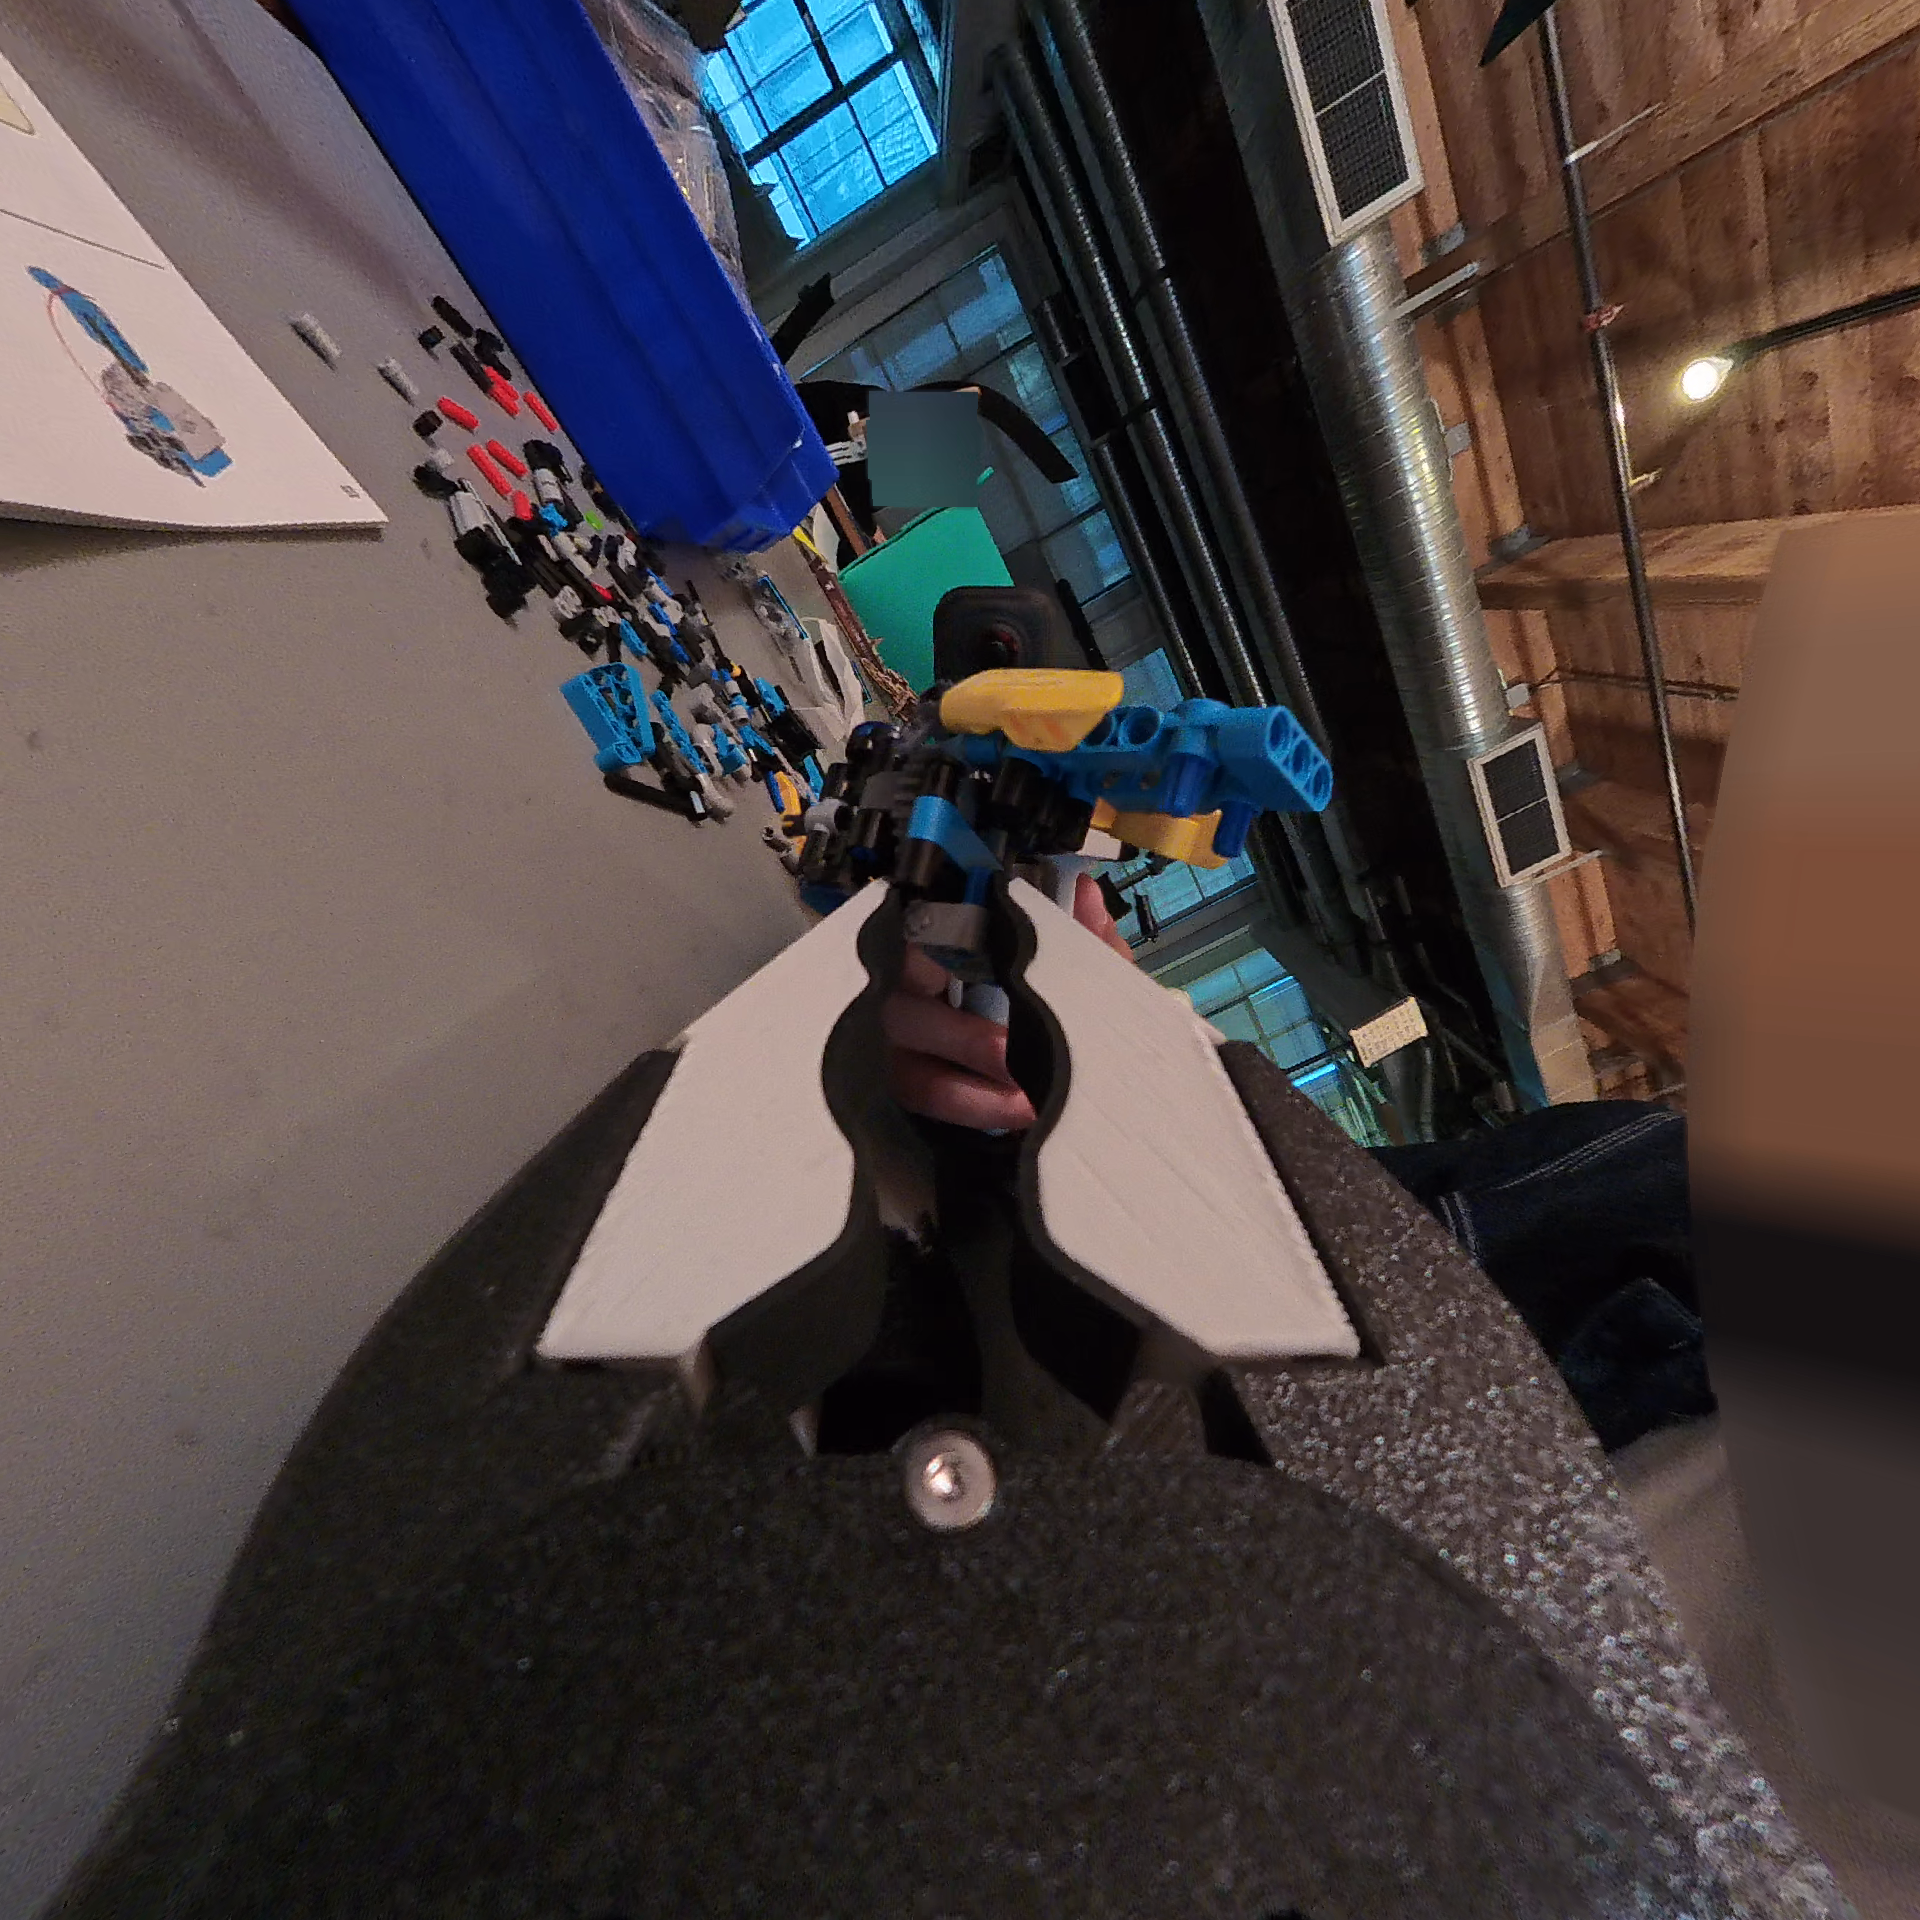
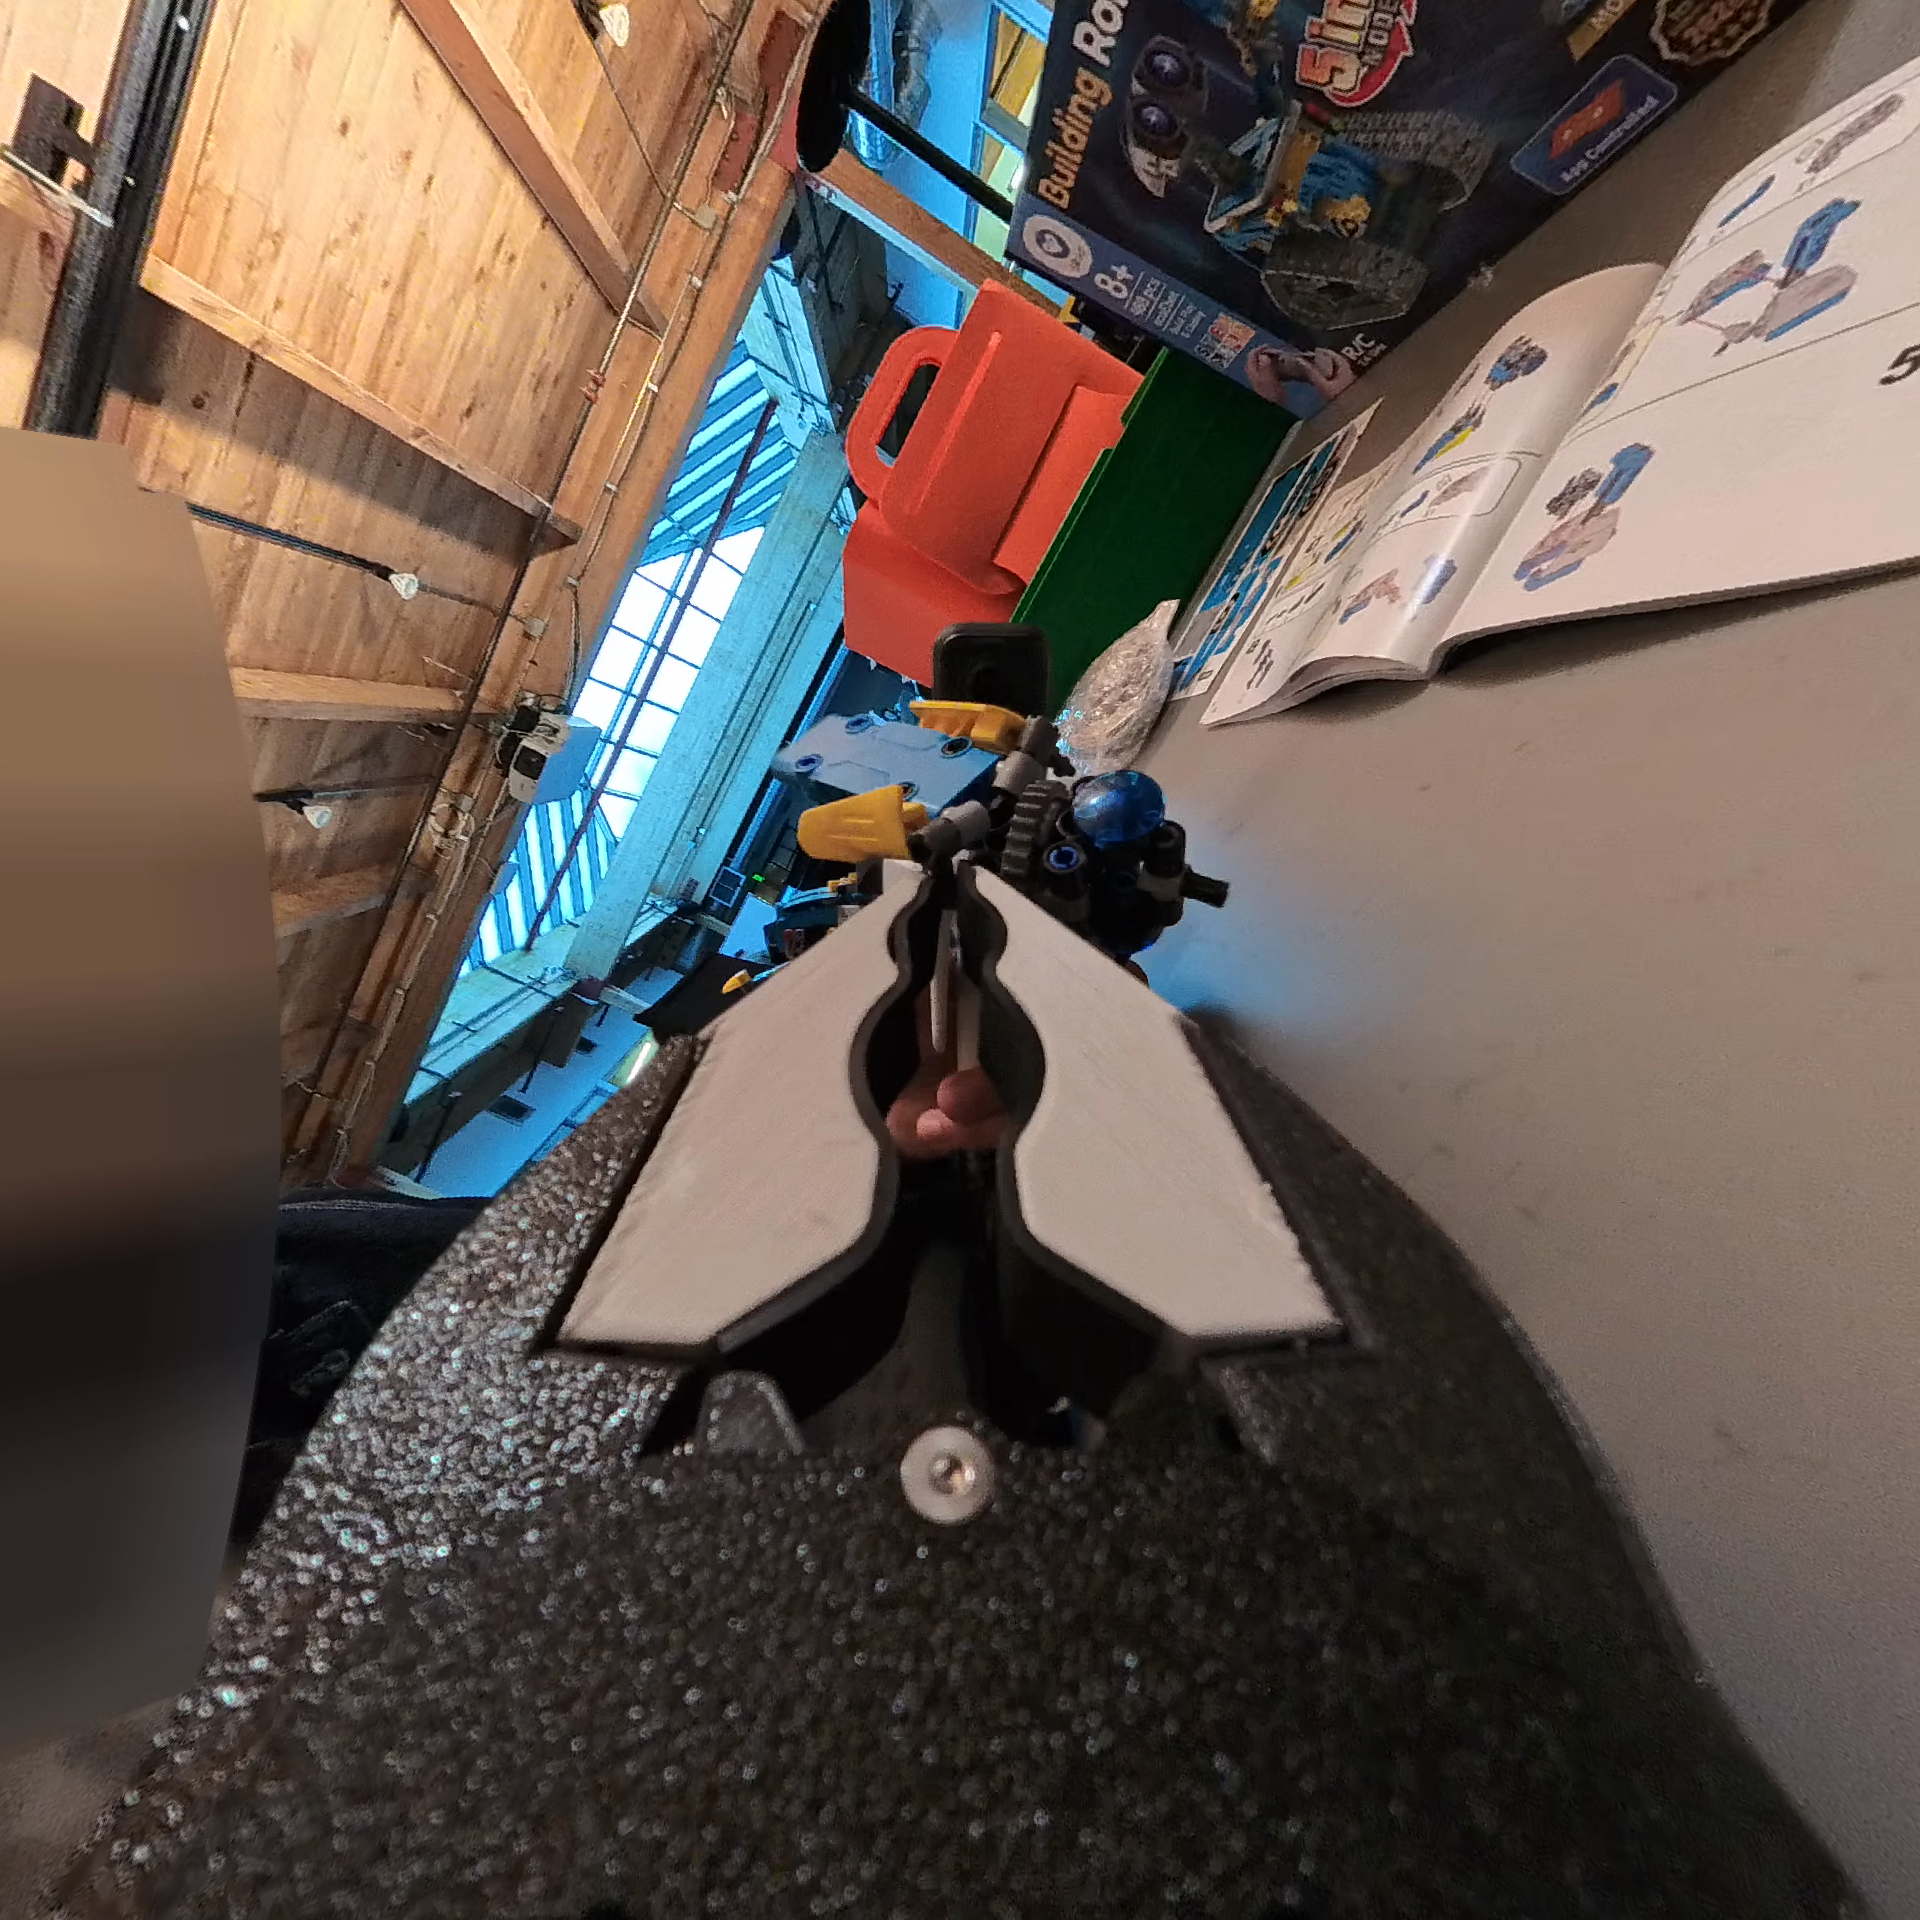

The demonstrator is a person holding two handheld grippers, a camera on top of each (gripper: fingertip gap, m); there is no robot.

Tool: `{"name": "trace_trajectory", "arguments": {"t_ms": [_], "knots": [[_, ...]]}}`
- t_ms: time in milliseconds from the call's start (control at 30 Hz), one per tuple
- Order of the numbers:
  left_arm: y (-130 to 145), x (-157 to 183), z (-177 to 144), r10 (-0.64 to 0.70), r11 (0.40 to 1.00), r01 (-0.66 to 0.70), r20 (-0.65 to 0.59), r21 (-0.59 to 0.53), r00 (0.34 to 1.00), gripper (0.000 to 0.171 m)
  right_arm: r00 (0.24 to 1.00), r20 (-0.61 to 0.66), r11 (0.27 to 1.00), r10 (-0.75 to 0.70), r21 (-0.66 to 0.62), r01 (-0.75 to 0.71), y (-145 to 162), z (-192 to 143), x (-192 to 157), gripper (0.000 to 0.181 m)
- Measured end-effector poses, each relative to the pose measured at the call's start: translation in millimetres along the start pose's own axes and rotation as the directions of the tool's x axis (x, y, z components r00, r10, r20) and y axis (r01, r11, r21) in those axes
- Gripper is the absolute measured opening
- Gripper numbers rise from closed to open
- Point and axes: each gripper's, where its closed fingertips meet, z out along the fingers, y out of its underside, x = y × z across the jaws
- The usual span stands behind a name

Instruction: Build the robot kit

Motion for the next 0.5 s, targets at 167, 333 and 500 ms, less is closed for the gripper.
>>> {"name": "trace_trajectory", "arguments": {"t_ms": [167,333,500], "knots": [[-1,0,-2,-0.015,1.0,0.015,-0.005,-0.006,1.0,0.014,0.977,-0.105,0.982,-0.188,-0.046,0.184,-1,-2,3,0.008],[-1,-6,-6,0.044,0.999,-0.043,0.069,-0.02,0.997,0.015,0.892,-0.22,0.919,-0.395,-0.096,0.383,-7,-10,7,0.012],[2,-6,-5,0.084,0.996,-0.08,0.092,-0.046,0.992,0.015,0.806,-0.272,0.849,-0.525,-0.239,0.472,8,-5,19,0.004]]}}
